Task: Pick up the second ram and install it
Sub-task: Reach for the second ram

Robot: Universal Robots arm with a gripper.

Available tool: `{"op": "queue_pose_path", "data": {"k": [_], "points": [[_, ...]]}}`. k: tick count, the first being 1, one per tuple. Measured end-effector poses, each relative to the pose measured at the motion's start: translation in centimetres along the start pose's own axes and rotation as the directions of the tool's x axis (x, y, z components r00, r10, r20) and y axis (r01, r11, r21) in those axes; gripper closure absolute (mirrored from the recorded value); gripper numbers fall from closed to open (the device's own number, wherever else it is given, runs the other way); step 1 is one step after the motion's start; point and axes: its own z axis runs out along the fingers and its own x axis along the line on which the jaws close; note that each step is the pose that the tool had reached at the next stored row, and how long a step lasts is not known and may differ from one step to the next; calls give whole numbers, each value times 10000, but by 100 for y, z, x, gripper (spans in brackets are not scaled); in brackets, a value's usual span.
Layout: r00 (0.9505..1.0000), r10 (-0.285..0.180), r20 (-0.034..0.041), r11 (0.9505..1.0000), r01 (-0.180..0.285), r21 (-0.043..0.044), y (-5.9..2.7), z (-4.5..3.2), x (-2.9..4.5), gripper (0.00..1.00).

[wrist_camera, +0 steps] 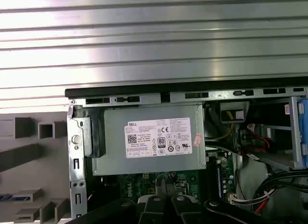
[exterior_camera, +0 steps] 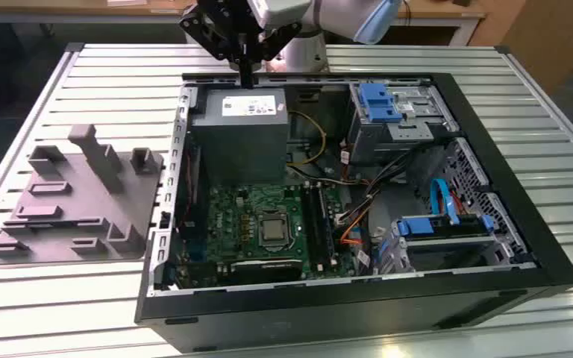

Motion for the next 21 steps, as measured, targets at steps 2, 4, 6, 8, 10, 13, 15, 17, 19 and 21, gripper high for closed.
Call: {"op": "queue_pose_path", "data": {"k": [2,4,6,8,10,13,15,17,19,21], "points": [[10000,0,1,10000,0,-1,0,0,0,90],[10000,0,0,10000,0,0,0,0,0,90],[10000,0,0,10000,0,0,0,0,0,90],[10000,0,0,10000,0,0,0,0,0,90],[10000,0,0,10000,0,-1,0,0,0,90],[10000,1,0,10000,-1,1,0,0,9,90],[10000,0,0,10000,0,0,-2,-1,28,90],[10000,0,0,10000,0,0,-4,-1,53,90],[10000,-1,0,10000,1,0,-6,-1,79,90],[10000,0,1,10000,0,0,-8,-2,105,90]]}}
